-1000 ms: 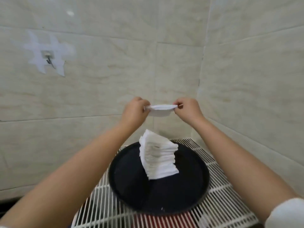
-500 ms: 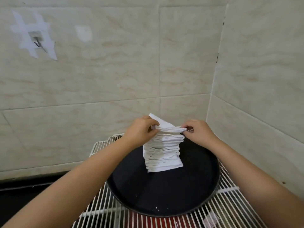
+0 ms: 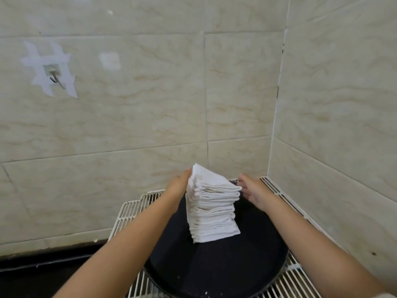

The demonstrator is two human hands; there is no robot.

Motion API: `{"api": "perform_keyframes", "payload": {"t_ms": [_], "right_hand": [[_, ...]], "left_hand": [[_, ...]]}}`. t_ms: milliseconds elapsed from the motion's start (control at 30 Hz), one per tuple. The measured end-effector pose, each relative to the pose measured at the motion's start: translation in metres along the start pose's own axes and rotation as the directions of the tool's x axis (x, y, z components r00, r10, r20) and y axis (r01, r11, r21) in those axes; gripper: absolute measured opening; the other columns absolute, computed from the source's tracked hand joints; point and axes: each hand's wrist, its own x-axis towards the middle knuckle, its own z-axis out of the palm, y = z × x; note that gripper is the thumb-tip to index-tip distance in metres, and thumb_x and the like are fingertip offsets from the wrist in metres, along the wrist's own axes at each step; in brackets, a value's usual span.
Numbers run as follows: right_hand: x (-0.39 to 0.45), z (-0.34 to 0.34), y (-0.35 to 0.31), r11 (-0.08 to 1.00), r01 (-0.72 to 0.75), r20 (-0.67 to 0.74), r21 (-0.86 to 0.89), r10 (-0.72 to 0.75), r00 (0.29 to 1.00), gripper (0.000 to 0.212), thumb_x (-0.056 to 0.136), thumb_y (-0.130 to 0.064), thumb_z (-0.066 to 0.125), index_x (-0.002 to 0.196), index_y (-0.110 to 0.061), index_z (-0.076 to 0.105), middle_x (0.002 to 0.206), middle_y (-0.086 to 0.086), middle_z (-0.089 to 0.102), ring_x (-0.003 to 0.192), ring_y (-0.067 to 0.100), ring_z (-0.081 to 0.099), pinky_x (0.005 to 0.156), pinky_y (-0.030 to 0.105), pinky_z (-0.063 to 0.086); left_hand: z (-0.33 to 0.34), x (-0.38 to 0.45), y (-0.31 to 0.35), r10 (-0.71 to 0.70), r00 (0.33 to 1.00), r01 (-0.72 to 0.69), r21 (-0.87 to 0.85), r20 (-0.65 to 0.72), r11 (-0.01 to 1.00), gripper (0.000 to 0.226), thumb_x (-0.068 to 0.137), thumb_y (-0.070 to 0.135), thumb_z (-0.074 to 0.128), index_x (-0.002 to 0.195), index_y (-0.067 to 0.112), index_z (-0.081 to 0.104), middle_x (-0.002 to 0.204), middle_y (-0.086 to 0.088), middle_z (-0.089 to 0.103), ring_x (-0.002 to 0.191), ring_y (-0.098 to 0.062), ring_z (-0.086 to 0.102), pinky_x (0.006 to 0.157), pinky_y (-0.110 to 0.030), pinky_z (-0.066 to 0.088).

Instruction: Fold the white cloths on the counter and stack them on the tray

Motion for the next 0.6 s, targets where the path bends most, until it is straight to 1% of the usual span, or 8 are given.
{"api": "perform_keyframes", "payload": {"t_ms": [67, 100, 133, 200, 267, 367, 500, 600], "right_hand": [[0.006, 0.01, 0.007, 0.977, -0.128, 0.109, 0.171, 0.11, 0.988, 0.039, 0.1, -0.033, 0.031, 0.074, -0.012, 0.052, 0.064, 0.004, 0.056, 0.064, 0.016, 0.045, 0.06, 0.027, 0.037], [0.008, 0.014, 0.011, 0.961, -0.163, 0.157, 0.222, 0.13, 0.979, 0.043, 0.1, -0.034, 0.028, 0.072, -0.011, 0.053, 0.056, 0.004, 0.061, 0.063, 0.017, 0.048, 0.057, 0.027, 0.036], [0.007, 0.018, 0.012, 0.947, -0.187, 0.202, 0.26, 0.136, 0.97, 0.046, 0.1, -0.035, 0.028, 0.073, -0.01, 0.055, 0.052, 0.004, 0.065, 0.064, 0.019, 0.053, 0.058, 0.028, 0.037], [0.008, 0.024, 0.013, 0.933, -0.204, 0.268, 0.298, 0.123, 0.956, 0.046, 0.099, -0.036, 0.029, 0.075, -0.01, 0.059, 0.054, 0.004, 0.069, 0.062, 0.02, 0.062, 0.059, 0.03, 0.04], [0.007, 0.029, 0.012, 0.937, -0.188, 0.306, 0.294, 0.094, 0.947, 0.044, 0.098, -0.039, 0.031, 0.084, -0.011, 0.062, 0.063, 0.005, 0.072, 0.07, 0.021, 0.064, 0.063, 0.03, 0.043], [0.008, 0.034, 0.015, 0.947, -0.177, 0.328, 0.269, 0.082, 0.941, 0.042, 0.096, -0.045, 0.036, 0.101, -0.013, 0.062, 0.092, 0.008, 0.07, 0.091, 0.026, 0.06, 0.072, 0.032, 0.045], [0.009, 0.039, 0.02, 0.967, -0.165, 0.335, 0.196, 0.093, 0.938, 0.042, 0.094, -0.05, 0.039, 0.112, -0.017, 0.059, 0.106, 0.007, 0.064, 0.104, 0.027, 0.057, 0.077, 0.033, 0.047], [0.008, 0.037, 0.026, 0.961, -0.189, 0.32, 0.203, 0.117, 0.94, 0.046, 0.092, -0.051, 0.041, 0.116, -0.015, 0.058, 0.114, 0.009, 0.062, 0.111, 0.028, 0.055, 0.089, 0.038, 0.045]], "left_hand": [[0.005, 0.013, -0.007, -0.151, 0.984, 0.161, -0.112, 0.092, 0.981, 0.061, 0.088, 0.055, 0.047, 0.126, 0.008, 0.052, 0.13, -0.012, 0.056, 0.115, -0.027, 0.054, 0.1, -0.035, 0.042], [0.007, 0.017, -0.01, -0.18, 0.975, 0.198, -0.141, 0.13, 0.97, 0.054, 0.085, 0.058, 0.05, 0.114, 0.012, 0.058, 0.108, -0.011, 0.067, 0.095, -0.024, 0.063, 0.087, -0.032, 0.05], [0.009, 0.018, -0.014, -0.199, 0.97, 0.22, -0.154, 0.143, 0.963, 0.042, 0.086, 0.055, 0.051, 0.098, 0.016, 0.059, 0.085, -0.007, 0.068, 0.075, -0.021, 0.063, 0.072, -0.028, 0.051], [0.011, 0.018, -0.021, -0.215, 0.964, 0.243, -0.192, 0.154, 0.951, 0.03, 0.091, 0.042, 0.049, 0.081, 0.017, 0.063, 0.059, -0.004, 0.063, 0.058, -0.018, 0.057, 0.061, -0.023, 0.048], [0.008, 0.013, -0.031, -0.165, 0.967, 0.211, -0.251, 0.195, 0.945, 0.053, 0.093, 0.029, 0.041, 0.045, 0.017, 0.058, 0.036, 0.002, 0.051, 0.035, -0.011, 0.047, 0.04, -0.013, 0.038], [0.0, 0.01, -0.048, -0.101, 0.954, 0.208, -0.385, 0.281, 0.899, 0.062, 0.093, 0.023, 0.035, 0.032, 0.022, 0.036, 0.031, 0.009, 0.031, 0.026, -0.006, 0.023, 0.032, -0.018, 0.018], [-0.001, 0.006, -0.062, -0.064, 0.951, 0.219, -0.513, 0.302, 0.83, 0.063, 0.096, 0.022, 0.032, 0.033, 0.023, 0.037, 0.032, 0.009, 0.031, 0.028, -0.004, 0.022, 0.03, -0.017, 0.021], [0.0, 0.007, -0.057, -0.101, 0.961, 0.219, -0.479, 0.259, 0.85, 0.056, 0.097, 0.028, 0.033, 0.041, 0.022, 0.036, 0.034, 0.01, 0.031, 0.029, -0.004, 0.023, 0.032, -0.016, 0.019]]}}
